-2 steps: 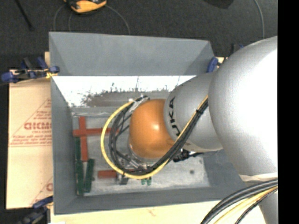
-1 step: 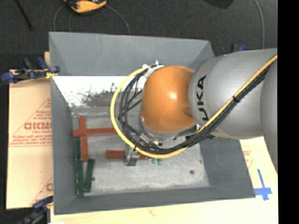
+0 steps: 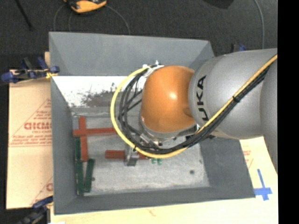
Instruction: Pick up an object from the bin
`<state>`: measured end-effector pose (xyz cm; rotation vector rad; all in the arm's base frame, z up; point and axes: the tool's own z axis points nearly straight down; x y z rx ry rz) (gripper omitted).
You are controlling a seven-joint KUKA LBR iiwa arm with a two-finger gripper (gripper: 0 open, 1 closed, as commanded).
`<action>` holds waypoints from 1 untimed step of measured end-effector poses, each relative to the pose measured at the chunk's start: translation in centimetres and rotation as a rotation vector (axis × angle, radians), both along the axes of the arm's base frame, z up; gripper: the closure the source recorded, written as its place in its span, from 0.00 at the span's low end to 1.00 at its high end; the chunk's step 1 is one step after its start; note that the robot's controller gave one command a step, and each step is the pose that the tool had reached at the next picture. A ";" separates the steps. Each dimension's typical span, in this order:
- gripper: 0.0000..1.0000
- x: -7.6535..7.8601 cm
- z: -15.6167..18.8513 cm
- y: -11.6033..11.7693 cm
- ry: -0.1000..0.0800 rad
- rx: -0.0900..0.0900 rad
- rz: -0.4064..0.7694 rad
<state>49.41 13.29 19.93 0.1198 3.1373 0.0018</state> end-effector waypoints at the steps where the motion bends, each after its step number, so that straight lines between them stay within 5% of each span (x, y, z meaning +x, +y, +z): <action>1: 1.00 0.0 2.1 -0.9 0.005 -0.002 0.186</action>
Offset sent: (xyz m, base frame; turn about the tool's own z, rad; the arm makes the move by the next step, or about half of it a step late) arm -0.0091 -0.0383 0.0980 -0.4464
